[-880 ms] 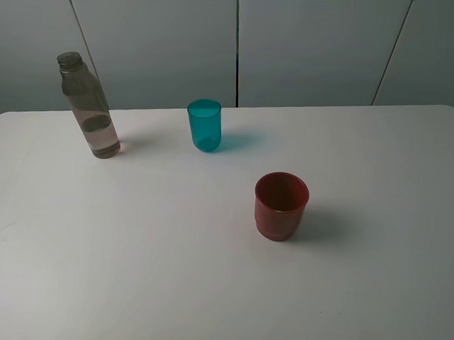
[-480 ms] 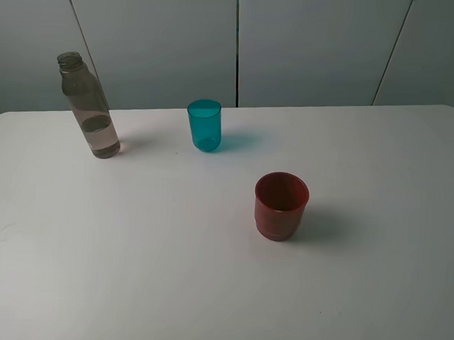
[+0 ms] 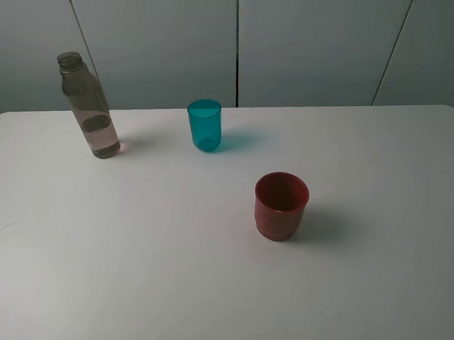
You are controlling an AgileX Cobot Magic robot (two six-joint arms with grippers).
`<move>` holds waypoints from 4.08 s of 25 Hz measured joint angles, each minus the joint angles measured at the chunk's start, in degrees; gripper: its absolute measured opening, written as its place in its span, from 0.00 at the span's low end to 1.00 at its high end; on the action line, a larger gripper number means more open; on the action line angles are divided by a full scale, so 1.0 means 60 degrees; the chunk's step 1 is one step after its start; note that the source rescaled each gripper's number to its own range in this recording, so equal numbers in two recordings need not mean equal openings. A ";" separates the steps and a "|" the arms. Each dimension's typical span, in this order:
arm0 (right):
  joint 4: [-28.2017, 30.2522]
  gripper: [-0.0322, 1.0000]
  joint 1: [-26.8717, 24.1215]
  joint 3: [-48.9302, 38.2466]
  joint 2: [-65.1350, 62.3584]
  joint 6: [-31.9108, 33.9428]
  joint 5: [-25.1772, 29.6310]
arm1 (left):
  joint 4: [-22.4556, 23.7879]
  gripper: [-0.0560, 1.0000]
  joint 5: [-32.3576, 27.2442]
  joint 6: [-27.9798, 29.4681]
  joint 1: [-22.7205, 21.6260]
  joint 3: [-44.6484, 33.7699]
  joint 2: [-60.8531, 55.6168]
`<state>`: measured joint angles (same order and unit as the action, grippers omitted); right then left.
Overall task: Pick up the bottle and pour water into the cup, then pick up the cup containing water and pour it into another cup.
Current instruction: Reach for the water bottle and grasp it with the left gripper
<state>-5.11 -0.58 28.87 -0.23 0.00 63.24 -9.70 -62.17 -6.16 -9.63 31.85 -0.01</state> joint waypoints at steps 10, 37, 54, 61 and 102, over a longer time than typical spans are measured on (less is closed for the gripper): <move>0.0000 0.75 0.0000 0.0000 0.0000 0.0000 0.0000 | 0.0341 0.99 0.1604 0.0024 0.0000 0.1070 0.2029; 0.0000 0.77 0.0000 0.0000 0.0000 0.0000 0.0000 | -0.9107 0.99 0.8676 -1.1341 0.0318 0.0781 1.0308; 0.0000 0.77 0.0000 0.0000 0.0000 0.0000 0.0000 | -1.4882 0.99 0.7640 -1.8213 0.0462 0.0781 1.3468; 0.0000 0.77 0.0000 0.0000 0.0000 0.0000 0.0000 | -1.4903 0.99 0.7645 -1.7738 0.0462 0.0781 1.3483; 0.0022 0.77 0.0000 0.0000 0.0000 -0.0054 0.0000 | -0.6217 0.99 0.8507 -0.7484 0.1074 0.0904 1.2767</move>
<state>-4.97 -0.58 28.87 -0.23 -0.32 63.24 -47.00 -11.13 -51.07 -3.18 37.27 76.59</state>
